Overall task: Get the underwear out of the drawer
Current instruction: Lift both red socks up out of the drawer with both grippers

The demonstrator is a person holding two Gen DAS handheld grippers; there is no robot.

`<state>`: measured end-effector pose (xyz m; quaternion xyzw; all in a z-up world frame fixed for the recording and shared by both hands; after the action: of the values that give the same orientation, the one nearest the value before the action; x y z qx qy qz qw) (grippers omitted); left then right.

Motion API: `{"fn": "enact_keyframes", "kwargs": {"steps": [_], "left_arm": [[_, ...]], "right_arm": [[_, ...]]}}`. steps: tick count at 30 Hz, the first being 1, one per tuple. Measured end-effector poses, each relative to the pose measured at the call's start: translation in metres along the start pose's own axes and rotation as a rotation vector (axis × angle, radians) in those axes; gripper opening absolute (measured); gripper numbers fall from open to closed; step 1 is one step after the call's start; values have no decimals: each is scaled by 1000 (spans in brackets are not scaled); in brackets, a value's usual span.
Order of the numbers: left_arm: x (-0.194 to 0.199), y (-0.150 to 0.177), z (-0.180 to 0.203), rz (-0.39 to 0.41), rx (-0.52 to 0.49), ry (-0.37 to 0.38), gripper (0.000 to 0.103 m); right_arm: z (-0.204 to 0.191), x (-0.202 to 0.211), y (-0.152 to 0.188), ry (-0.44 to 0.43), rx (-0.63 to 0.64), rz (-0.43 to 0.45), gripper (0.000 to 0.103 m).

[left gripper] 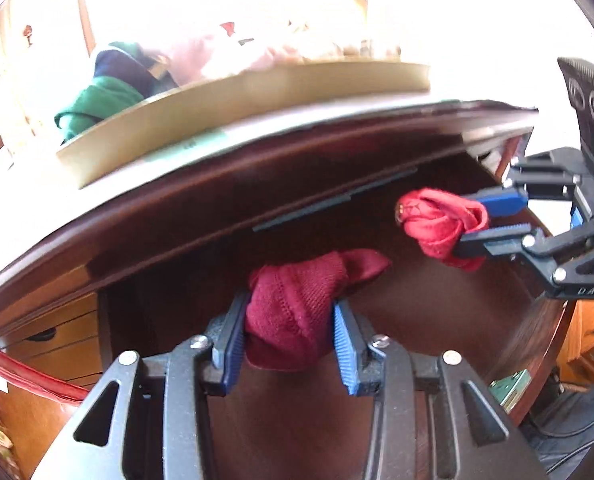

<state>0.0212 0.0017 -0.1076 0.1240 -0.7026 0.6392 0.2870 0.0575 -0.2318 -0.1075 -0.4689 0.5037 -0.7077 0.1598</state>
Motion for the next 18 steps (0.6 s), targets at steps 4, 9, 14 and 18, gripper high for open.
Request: {"fn": "enact_keyframes", "kwargs": {"steps": [4, 9, 14, 18], "left_arm": [[13, 4, -3, 49, 12, -26, 38], [26, 8, -9, 113, 47, -47, 38], [38, 5, -15, 166, 66, -70, 38], [54, -5, -23, 203, 77, -83, 38]], "right_arm": [[7, 16, 8, 10, -39, 55, 26], [12, 39, 13, 21, -77, 123, 26], [11, 58, 19, 35, -94, 186, 26], [11, 68, 22, 40, -102, 213, 26]]}}
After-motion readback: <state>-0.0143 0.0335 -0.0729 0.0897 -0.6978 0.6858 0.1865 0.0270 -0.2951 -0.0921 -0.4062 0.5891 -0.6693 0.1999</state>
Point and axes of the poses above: each gripper's, at about its wrist camera, not at the fingertips, and x roughly against the way its jaws point, z to its right, y to its underside, the point moved 1 cm from there along -x, roughly the way its jaws point, and after that the axes turned 14 degrees about z, right-handed, at the moved point
